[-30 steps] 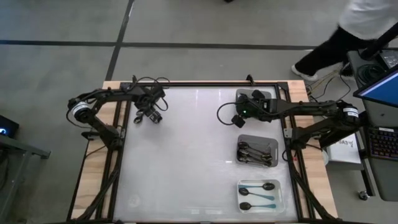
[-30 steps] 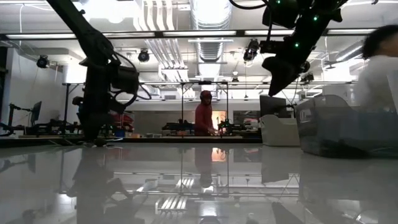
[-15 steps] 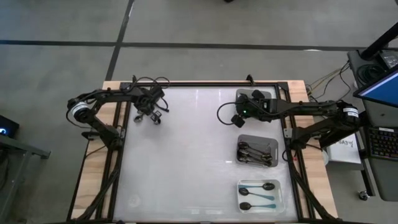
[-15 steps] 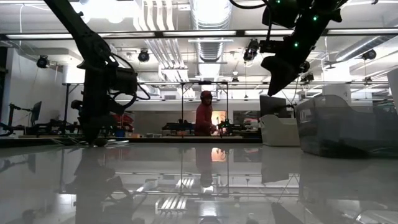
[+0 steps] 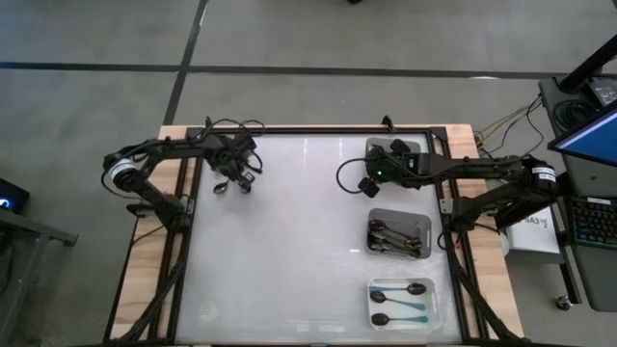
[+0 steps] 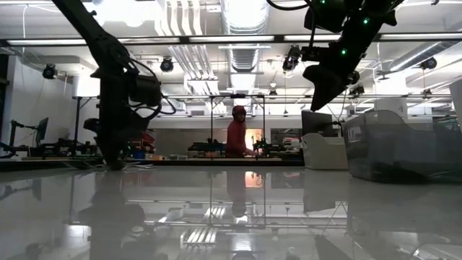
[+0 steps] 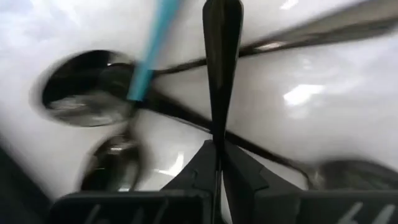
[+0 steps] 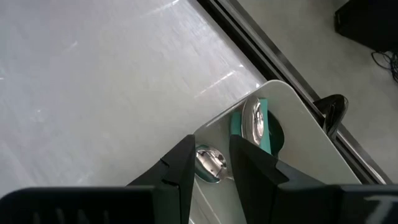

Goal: Sort silverware by color (type)
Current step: Put the black spoon into the black bin

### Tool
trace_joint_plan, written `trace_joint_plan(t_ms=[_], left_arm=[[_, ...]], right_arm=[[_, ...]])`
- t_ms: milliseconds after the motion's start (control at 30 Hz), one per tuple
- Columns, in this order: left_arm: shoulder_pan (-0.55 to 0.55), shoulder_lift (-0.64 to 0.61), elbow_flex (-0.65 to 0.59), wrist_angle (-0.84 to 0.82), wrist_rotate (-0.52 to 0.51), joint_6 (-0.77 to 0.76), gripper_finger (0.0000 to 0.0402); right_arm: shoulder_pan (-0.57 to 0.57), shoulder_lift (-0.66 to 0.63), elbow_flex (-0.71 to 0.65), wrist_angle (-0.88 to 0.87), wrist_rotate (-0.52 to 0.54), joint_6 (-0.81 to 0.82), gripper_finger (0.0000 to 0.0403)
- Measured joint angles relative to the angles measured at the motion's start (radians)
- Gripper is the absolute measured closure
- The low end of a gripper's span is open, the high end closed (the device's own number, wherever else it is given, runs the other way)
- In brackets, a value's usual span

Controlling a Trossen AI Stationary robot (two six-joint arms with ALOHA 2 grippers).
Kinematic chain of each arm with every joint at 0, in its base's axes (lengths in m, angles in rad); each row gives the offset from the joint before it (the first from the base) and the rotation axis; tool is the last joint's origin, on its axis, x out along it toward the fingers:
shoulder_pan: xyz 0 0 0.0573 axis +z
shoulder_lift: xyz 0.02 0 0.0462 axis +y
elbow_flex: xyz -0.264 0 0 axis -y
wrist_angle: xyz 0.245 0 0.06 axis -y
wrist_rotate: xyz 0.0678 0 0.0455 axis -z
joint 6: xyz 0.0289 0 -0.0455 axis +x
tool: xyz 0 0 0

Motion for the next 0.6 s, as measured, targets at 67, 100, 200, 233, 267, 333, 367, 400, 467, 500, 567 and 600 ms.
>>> trace_joint_plan(t_ms=[67,100,200,233,267,333,367,400,467,500,567,600], left_arm=[[-0.015,-0.013,0.004,-0.001,0.024,0.0,0.04],[-0.02,-0.023,0.007,-0.003,0.024,0.001,0.04],[-0.029,-0.064,0.02,-0.003,0.02,0.001,0.0401],[-0.033,-0.081,0.023,-0.003,0.018,0.0,0.0401],[-0.037,-0.102,0.027,-0.006,0.02,-0.003,0.0401],[-0.043,-0.144,0.034,0.004,0.058,-0.012,0.0401],[-0.049,-0.168,0.034,0.022,0.088,-0.02,0.0401],[-0.058,-0.191,0.033,0.052,0.116,-0.034,0.0401],[-0.085,-0.233,0.027,0.14,0.189,-0.059,0.0401],[-0.103,-0.251,0.021,0.185,0.227,-0.072,0.0401],[-0.147,-0.273,0.013,0.283,0.286,-0.097,0.0401],[-0.174,-0.279,0.01,0.335,0.304,-0.108,0.0401]], right_arm=[[0.0,0.0,0.0,0.0,0.0,0.0,0.031],[0.0,0.0,0.0,0.0,0.0,0.0,0.031],[0.0,0.0,0.0,0.001,0.0,0.0,0.031],[0.0,0.0,0.0,0.001,0.0,0.0,0.031],[0.0,0.0,0.0,0.002,0.0,0.0,0.031],[0.0,0.0,0.0,0.009,0.0,0.0,0.031],[0.0,0.0,0.0,0.014,0.0,0.0,0.031],[0.0,0.0,0.0,0.02,-0.001,0.0,0.031],[0.0,0.0,0.0,0.039,-0.003,0.0,0.031],[0.0,0.0,0.0,0.048,-0.006,-0.001,0.031],[0.0,0.0,0.0,0.054,-0.01,-0.002,0.031],[0.0,0.0,0.0,0.06,-0.011,-0.003,0.031]])
